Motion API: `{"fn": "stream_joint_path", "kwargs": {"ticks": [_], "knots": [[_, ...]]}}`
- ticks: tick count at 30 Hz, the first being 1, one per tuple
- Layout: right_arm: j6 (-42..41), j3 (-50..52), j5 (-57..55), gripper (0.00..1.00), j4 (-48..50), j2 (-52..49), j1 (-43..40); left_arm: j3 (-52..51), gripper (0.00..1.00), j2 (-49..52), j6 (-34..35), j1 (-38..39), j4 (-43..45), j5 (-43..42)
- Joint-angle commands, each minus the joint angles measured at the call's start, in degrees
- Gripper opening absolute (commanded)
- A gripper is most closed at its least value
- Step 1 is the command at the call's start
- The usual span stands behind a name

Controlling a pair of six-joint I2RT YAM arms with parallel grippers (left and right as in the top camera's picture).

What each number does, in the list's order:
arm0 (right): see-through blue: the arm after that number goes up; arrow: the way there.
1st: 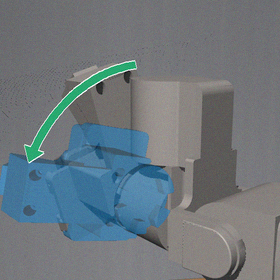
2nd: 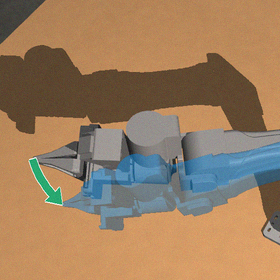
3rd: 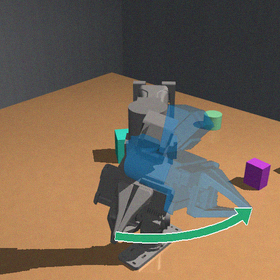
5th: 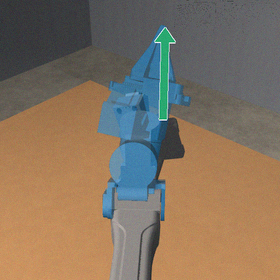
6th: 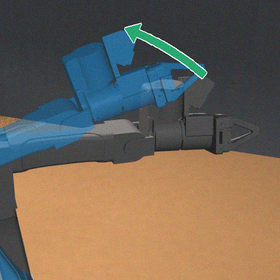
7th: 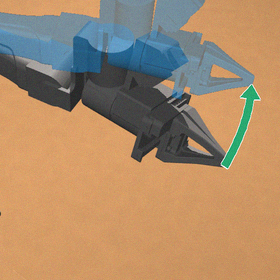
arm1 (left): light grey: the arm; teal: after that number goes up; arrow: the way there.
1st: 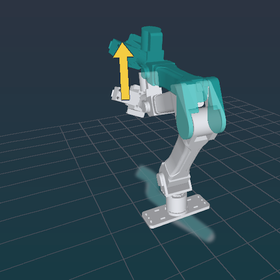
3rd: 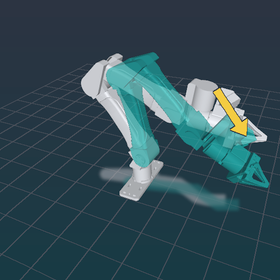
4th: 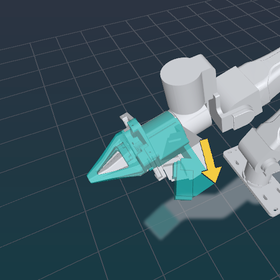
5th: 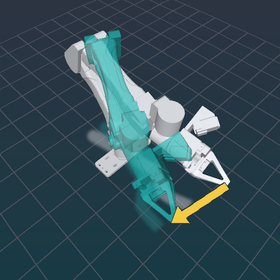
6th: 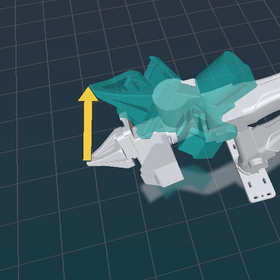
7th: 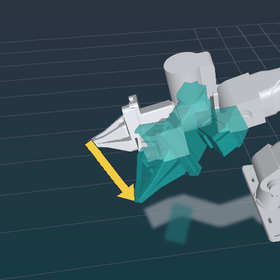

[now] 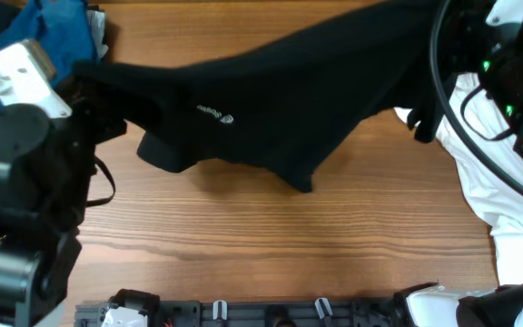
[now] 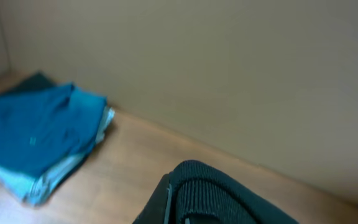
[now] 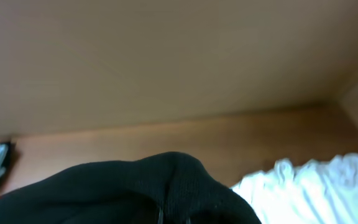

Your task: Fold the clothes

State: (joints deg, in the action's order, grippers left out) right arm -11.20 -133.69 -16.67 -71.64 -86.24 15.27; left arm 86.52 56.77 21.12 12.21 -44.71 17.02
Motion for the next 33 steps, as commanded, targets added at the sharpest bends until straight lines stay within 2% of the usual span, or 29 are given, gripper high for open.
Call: {"fn": "stream_joint_path", "kwargs": {"ticks": [1,3,6,11,16,25,33], "knots": [[3.8,-1.4,-4.6,0.04,3.4,0.7,-0.3,1.4,0.04,0.1,-7.3,-0.4,3.3,2.0],[4.5,-1.4,-5.0,0.04,4.7,0.6,-0.3,1.4,0.04,0.4,-7.8,-0.5,4.7,4.2],[5.5,-1.4,-6.0,0.04,6.1,-0.1,-0.4,1.4,0.04,2.0,-11.7,-0.5,9.4,10.5],[7.0,-1.4,-10.5,0.04,9.2,-1.9,-0.4,1.4,0.04,4.9,-18.1,-0.5,15.9,16.3],[8.2,-1.4,-10.5,0.04,13.0,-4.8,-0.4,1.4,0.04,8.7,-19.5,-0.6,19.8,20.0],[8.6,-1.4,-10.5,0.04,15.3,-11.4,-2.2,1.4,0.04,16.2,-19.5,-6.0,27.1,20.6],[9.8,-1.4,-6.1,0.04,26.1,-13.7,-4.6,1.4,0.04,21.0,-21.1,-8.4,37.7,20.3]]}}
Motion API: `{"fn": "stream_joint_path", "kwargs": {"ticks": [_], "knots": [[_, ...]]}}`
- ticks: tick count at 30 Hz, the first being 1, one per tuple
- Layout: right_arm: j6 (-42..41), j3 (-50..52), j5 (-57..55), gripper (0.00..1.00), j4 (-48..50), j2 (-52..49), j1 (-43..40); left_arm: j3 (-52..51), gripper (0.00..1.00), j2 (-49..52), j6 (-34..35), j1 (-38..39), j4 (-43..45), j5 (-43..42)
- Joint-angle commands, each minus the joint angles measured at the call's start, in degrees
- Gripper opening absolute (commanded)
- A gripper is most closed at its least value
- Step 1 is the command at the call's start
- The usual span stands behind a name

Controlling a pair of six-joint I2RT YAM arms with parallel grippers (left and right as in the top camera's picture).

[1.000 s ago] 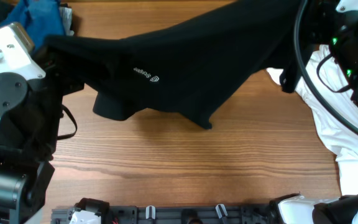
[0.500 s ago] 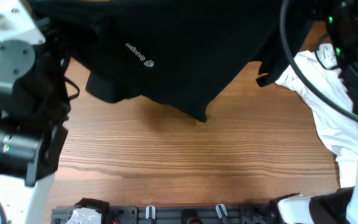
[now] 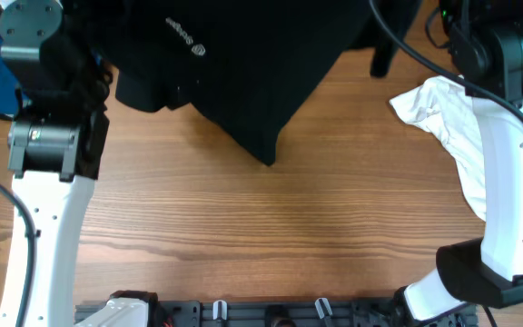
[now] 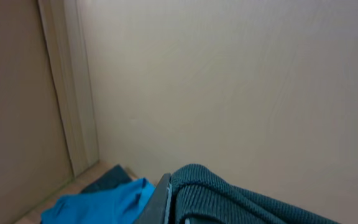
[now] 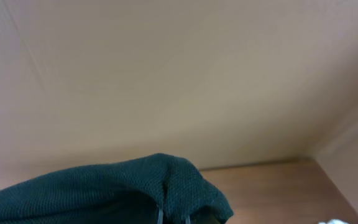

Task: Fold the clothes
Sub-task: 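Hold the black garment raised at the far edge with both grippers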

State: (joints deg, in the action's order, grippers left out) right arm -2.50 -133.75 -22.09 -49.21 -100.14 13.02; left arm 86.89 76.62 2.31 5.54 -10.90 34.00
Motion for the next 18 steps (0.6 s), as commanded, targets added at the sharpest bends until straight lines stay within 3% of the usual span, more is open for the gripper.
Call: {"fn": "stream_joint_path", "kwargs": {"ticks": [1,14,18], "knots": [[1.1,-1.4,-0.5,0.04,4.6,0.2,-2.5,1.0,0.04,1.9,-3.9,-1.7,6.1,3.1],[10.0,-1.4,1.2,0.04,16.4,-6.0,-4.3,1.0,0.04,8.0,-24.8,-2.1,40.6,2.6],[11.4,-1.4,1.2,0.04,20.3,-9.0,-4.5,1.0,0.04,8.3,-25.4,-2.1,42.4,0.8]]}}
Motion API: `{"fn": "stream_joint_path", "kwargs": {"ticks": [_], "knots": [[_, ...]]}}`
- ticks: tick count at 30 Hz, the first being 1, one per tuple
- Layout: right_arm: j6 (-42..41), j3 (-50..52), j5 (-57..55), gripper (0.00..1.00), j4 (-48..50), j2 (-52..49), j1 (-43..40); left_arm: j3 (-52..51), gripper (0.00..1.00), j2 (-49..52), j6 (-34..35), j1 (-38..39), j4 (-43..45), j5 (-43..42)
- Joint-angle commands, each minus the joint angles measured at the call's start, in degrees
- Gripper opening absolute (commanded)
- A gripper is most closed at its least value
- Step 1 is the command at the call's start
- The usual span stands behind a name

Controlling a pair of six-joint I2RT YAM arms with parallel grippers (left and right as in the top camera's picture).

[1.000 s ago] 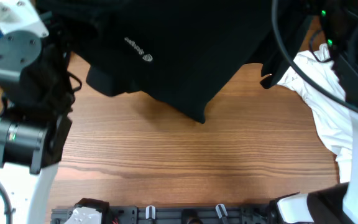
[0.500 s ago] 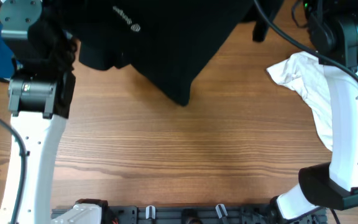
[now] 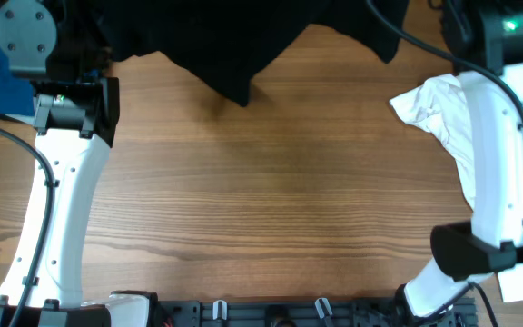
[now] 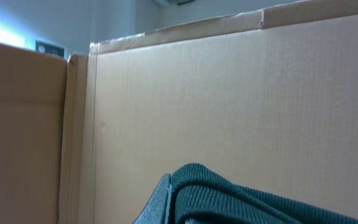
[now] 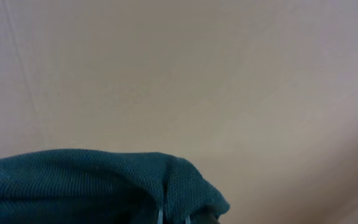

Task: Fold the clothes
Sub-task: 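Hold the black garment raised at the far edge with both grippers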

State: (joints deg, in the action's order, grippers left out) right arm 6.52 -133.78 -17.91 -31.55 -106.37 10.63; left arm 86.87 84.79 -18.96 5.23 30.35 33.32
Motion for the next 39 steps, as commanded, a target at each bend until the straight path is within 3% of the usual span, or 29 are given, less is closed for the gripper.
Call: {"fn": "stream_joint_path", "kwargs": {"ticks": [1,8,18,31,39], "knots": [[2.5,-1.3,-2.9,0.04,4.0,-3.7,-2.3,1.0,0.04,0.5,-4.1,-1.8,0.9,1.5],[4.0,-1.3,0.3,0.04,10.0,-8.6,-2.4,1.0,0.04,5.6,-3.1,-2.0,-0.7,-0.9],[4.4,-1.3,6.5,0.05,15.1,-11.0,-4.6,1.2,0.04,11.4,-2.9,-2.2,6.1,-1.3],[3.7,-1.3,9.4,0.04,16.6,-12.3,-7.8,6.6,0.04,11.4,-3.0,-2.5,8.4,-5.7],[3.7,-1.3,10.5,0.04,18.9,-12.3,-8.3,8.3,0.06,11.5,-3.2,-4.9,11.4,-12.7]]}}
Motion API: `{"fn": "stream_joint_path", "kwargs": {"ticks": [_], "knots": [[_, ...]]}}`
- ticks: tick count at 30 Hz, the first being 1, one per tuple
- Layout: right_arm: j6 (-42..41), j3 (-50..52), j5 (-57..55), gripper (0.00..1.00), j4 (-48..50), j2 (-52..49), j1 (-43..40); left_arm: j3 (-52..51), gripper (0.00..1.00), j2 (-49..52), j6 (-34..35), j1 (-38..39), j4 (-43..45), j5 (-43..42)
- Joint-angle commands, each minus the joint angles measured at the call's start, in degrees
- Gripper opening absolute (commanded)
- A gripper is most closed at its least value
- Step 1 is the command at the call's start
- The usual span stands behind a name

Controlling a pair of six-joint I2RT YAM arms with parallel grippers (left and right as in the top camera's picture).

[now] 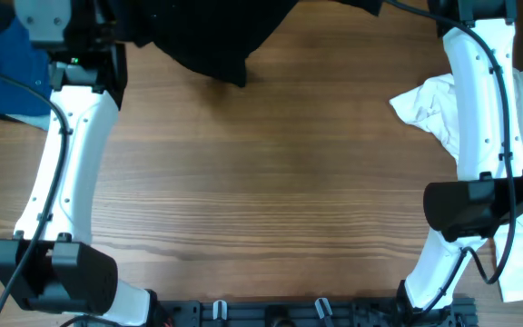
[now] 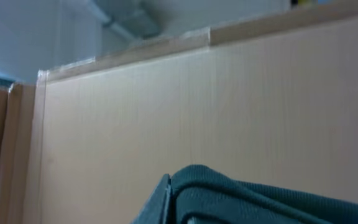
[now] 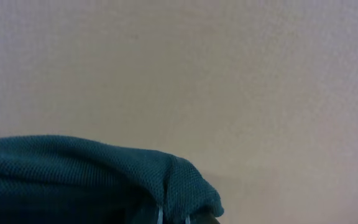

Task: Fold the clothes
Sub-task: 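Hold the black garment raised at the far edge with both grippers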

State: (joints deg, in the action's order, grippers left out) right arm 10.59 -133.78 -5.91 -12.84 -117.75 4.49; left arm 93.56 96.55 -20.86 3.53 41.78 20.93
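Note:
A dark, near-black knit garment (image 1: 209,44) hangs at the far edge of the table, and only its lower part and one drooping tip show in the overhead view. My left gripper (image 2: 180,214) is shut on a fold of its dark green knit (image 2: 241,199). A bunched edge of the same cloth (image 3: 104,180) is clamped in my right gripper (image 3: 173,218), which is also shut. Both arms reach to the far side, left (image 1: 71,145) and right (image 1: 479,100). Their fingertips are hidden in the overhead view.
A blue folded pile (image 1: 5,77) lies at the far left. A crumpled white garment (image 1: 429,109) lies at the right, beside the right arm. A cardboard wall (image 2: 166,118) stands behind the table (image 1: 261,209). A black rail (image 1: 271,313) runs along the front edge.
Both grippers are higher, still shut on the garment. Less of the cloth shows in the overhead view, and its tip sits slightly farther back. The left wrist view now looks over the cardboard wall's top.
The garment was first stretched across the back of the table between both shut grippers. Then it was lifted off the wood toward the far edge. After that only its lower half showed, and now just a hanging tip remains in view.

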Motion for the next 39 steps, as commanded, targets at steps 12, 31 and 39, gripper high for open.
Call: {"fn": "stream_joint_path", "kwargs": {"ticks": [12,31,39], "knots": [[-0.7,-1.3,0.2,0.04,-2.3,-0.9,-2.2,1.6,0.04,2.6,-1.2,-3.8,-4.2,-4.4],[-2.4,-1.3,0.3,0.04,-6.2,-0.9,-2.2,1.6,0.04,4.4,5.7,-11.2,-5.8,-4.9],[-5.3,-1.3,1.5,0.04,-13.7,-0.9,-1.9,1.6,0.04,4.4,5.8,-8.2,-13.9,-4.9]]}}
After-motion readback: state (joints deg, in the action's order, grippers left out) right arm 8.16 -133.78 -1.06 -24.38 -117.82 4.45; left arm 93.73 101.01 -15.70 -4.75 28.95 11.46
